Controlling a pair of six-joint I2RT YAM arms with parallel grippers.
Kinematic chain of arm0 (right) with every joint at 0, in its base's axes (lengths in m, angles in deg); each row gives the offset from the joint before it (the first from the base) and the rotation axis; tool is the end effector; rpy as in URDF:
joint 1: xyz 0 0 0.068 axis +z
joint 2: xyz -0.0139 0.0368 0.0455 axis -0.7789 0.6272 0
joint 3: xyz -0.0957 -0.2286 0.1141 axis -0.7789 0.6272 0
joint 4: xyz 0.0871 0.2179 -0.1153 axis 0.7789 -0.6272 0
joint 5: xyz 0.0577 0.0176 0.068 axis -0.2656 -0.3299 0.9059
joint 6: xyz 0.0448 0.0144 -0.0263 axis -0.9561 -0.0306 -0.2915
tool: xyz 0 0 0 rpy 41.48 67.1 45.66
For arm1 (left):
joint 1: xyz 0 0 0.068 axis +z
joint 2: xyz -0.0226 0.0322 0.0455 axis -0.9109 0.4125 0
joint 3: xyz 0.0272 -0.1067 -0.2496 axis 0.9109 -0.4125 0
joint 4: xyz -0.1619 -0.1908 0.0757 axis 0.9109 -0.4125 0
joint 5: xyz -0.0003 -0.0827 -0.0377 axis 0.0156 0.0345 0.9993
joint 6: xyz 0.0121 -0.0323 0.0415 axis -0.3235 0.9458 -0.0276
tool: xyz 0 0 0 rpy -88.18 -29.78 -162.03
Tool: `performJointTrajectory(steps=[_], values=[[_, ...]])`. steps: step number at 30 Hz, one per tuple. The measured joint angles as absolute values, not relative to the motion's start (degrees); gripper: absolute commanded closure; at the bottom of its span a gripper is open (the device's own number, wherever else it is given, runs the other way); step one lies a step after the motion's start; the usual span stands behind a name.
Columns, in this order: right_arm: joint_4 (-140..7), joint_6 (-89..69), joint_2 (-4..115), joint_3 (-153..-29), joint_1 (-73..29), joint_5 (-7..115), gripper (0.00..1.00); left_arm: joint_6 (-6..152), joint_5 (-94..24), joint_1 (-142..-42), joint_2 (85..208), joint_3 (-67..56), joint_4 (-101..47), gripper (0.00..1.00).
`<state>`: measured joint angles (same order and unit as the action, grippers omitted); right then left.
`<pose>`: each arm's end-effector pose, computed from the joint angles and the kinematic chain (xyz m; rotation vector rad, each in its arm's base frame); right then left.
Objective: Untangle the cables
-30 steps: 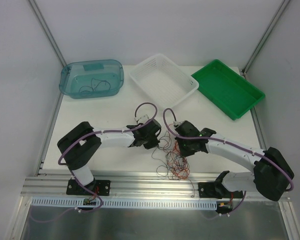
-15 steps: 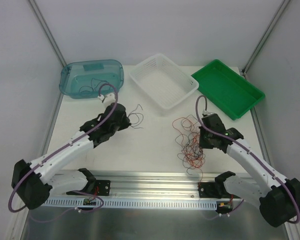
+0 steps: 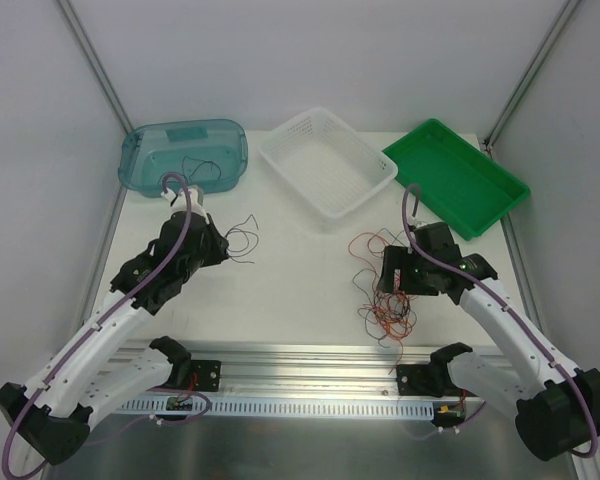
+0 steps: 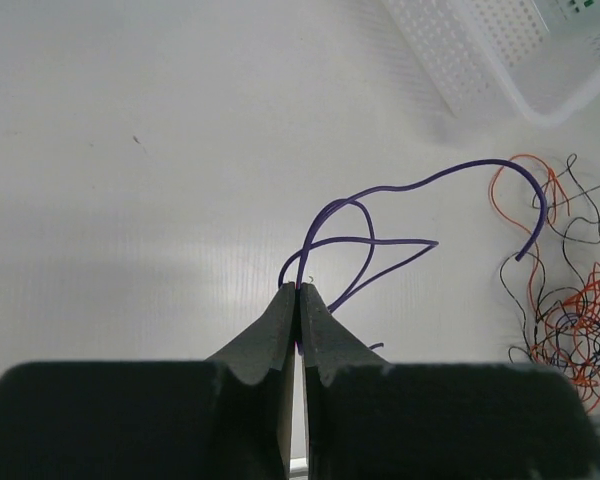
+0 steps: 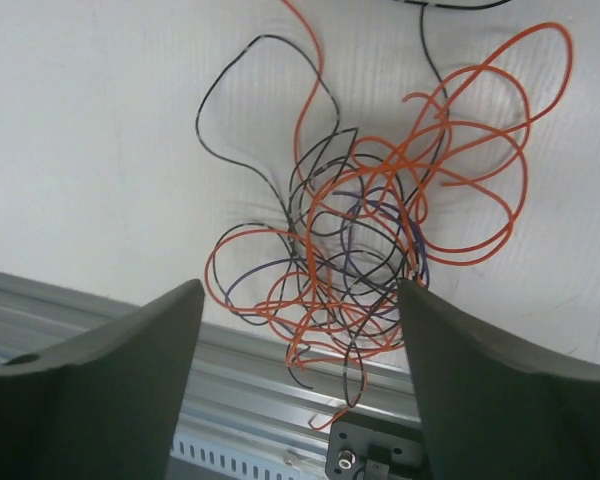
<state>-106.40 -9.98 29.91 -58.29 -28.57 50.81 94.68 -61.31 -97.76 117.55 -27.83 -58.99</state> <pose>0.1731 0.0749 0.2489 -0.3755 2.4899 0.3060 0.1549 -0.0841 0.3314 -0.2143 2.0214 -0.4016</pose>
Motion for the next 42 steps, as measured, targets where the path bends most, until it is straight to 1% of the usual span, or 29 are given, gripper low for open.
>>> performJointTrajectory(steps=[3, 7, 8, 9, 14, 21, 22, 23, 25, 26, 27, 29, 30, 32, 35, 38, 42], values=[[-106.53, -8.98, 28.73, -58.47, -27.35, 52.01, 0.06, 94.14, -57.11, -96.16, 119.08, -27.68, -59.15, 1.00], [-106.66, -7.97, 25.40, -59.41, -25.45, 52.60, 0.01, 92.83, -52.09, -90.98, 124.58, -24.79, -59.83, 1.00], [-106.66, -7.82, 24.53, -59.74, -25.16, 52.86, 0.01, 92.30, -50.69, -88.95, 126.60, -23.28, -59.89, 1.00], [-106.62, -7.58, 23.76, -59.98, -24.85, 53.04, 0.03, 91.89, -49.22, -86.67, 128.87, -21.23, -60.15, 1.00], [-106.46, -7.08, 21.56, -60.17, -23.50, 53.82, 0.03, 89.88, -44.48, -76.90, 141.74, -8.60, -59.56, 1.00], [-106.83, -6.92, 19.85, -60.17, -22.36, 54.96, 0.03, 88.96, -41.73, -67.70, 163.51, 12.23, -58.32, 0.99], [-106.96, -6.88, 19.52, -60.15, -22.28, 54.96, 0.03, 88.87, -41.66, -66.63, 166.68, 15.05, -58.27, 0.94], [-107.07, -6.86, 19.22, -60.15, -22.23, 54.94, 0.03, 88.70, -41.62, -65.73, 169.76, 17.92, -58.40, 0.72], [-107.40, -6.79, 18.74, -60.13, -22.23, 54.89, 0.03, 88.22, -41.35, -64.51, 174.72, 22.59, -58.19, 0.46], [-107.62, -6.75, 18.58, -60.13, -22.23, 54.78, 0.03, 87.80, -41.05, -63.83, 177.06, 24.76, -58.08, 0.31], [-107.84, -6.68, 18.54, -60.13, -22.23, 54.70, 0.03, 87.60, -40.70, -63.16, 178.92, 26.38, -57.92, 0.22], [-108.21, -6.66, 18.58, -60.13, -22.23, 54.59, 0.03, 87.82, -40.55, -62.22, 180.84, 27.77, -58.08, 0.12], [-108.34, -6.64, 18.61, -60.13, -22.23, 54.43, 0.03, 87.73, -40.61, -61.91, 181.06, 27.80, -58.25, 0.06], [-108.45, -6.64, 18.71, -60.11, -22.23, 54.19, 0.03, 87.43, -40.68, -61.45, 180.78, 27.80, -58.58, 0.01], [-108.52, -6.62, 19.44, -60.11, -22.23, 53.04, 0.03, 86.69, -40.46, -61.47, 178.13, 25.76, -58.14, 0.01], [-108.56, -6.66, 20.81, -60.11, -22.23, 51.05, 0.03, 85.99, -39.12, -61.58, 171.38, 18.77, -57.95, 0.01], [-108.78, -6.99, 23.48, -60.11, -22.23, 47.77, 0.01, 85.26, -37.03, -62.85, 157.61, 5.46, -57.57, 0.01]])
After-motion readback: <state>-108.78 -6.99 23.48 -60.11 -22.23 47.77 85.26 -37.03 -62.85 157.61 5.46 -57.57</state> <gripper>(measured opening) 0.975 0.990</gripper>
